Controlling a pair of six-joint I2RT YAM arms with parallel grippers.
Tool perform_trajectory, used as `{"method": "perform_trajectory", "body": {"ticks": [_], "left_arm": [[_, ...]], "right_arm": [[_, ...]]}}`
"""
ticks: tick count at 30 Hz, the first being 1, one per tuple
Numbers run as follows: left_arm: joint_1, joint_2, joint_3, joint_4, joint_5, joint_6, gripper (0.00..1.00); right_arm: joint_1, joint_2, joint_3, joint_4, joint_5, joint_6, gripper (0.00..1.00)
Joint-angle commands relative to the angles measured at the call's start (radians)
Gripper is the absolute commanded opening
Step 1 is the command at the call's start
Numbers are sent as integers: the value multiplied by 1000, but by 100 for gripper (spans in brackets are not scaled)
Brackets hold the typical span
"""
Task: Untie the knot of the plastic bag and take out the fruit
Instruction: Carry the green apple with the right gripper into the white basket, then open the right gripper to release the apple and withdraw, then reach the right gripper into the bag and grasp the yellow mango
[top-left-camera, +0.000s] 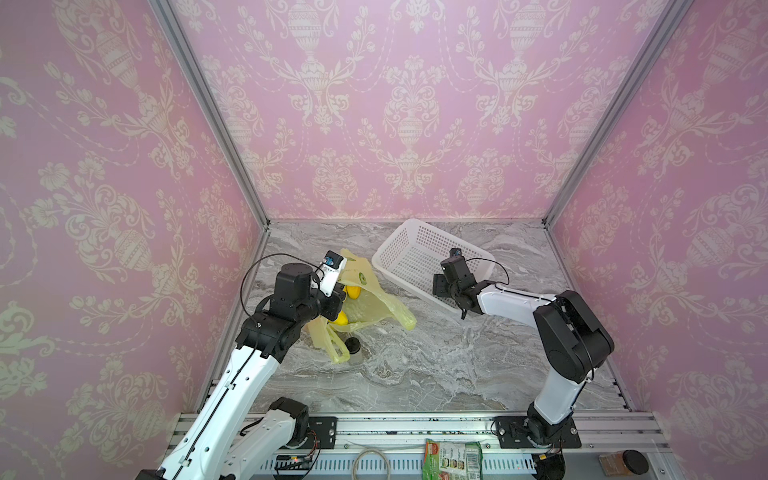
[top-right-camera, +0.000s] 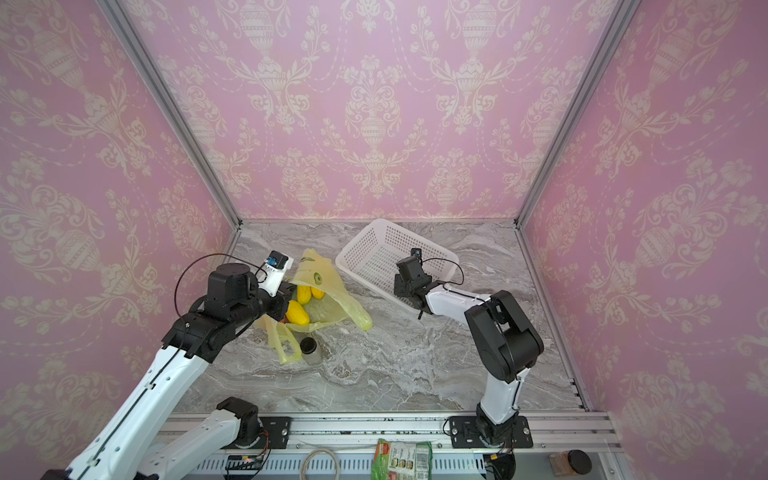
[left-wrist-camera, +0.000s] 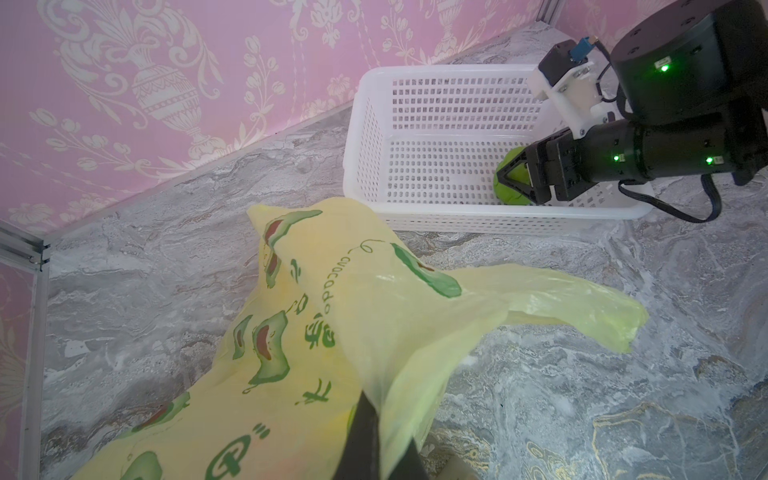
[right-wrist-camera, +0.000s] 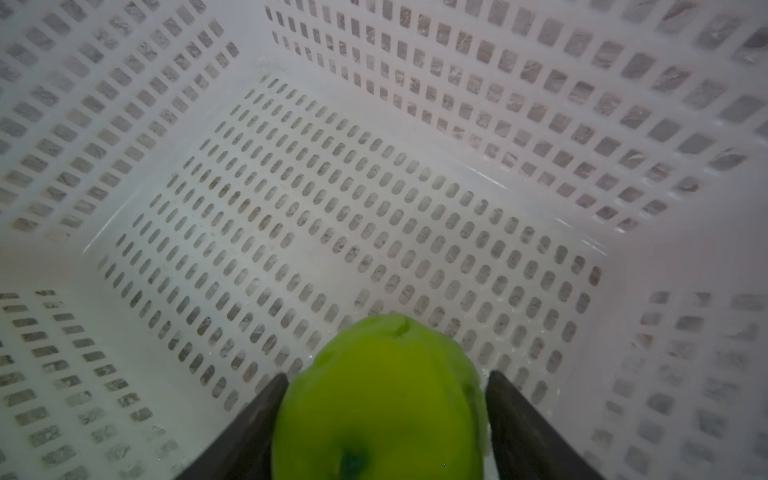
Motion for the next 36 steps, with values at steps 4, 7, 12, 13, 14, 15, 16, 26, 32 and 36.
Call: {"method": "perform_trajectory", "body": {"ticks": [4,7,12,13,14,15,16,26,32,36], "left_arm": [[10,1,-10,10,10,8,0],[10,1,-12,8,-2,12,0],[10,8,-12,6,-8,14,0],[10,10,-14,5,-10,16,0],[10,10,-14,5,-11,16,0],[10,9,-12,6,-11,16,0],[10,9,-12,6,-9,15,0],[10,13,-9,4,13,4,0],[10,0,-10,7,11,4,0],[9,0,-7,5,17,2,0]], "right_arm": [[-4,-101,-66,100,-8,-5,81],[13,-202,-146,183,-13,-19,80],[117,-418,-297,348,10,-122,69],[152,-465,-326,376,17,-158,65],[187,-508,-350,405,16,-196,61],[217,-541,-368,424,12,-228,59],[253,-578,-387,445,4,-264,54],[563,-561,-335,444,-253,-493,37],[566,-299,-152,375,-361,-421,22],[565,-120,-2,284,-359,-387,17]]}}
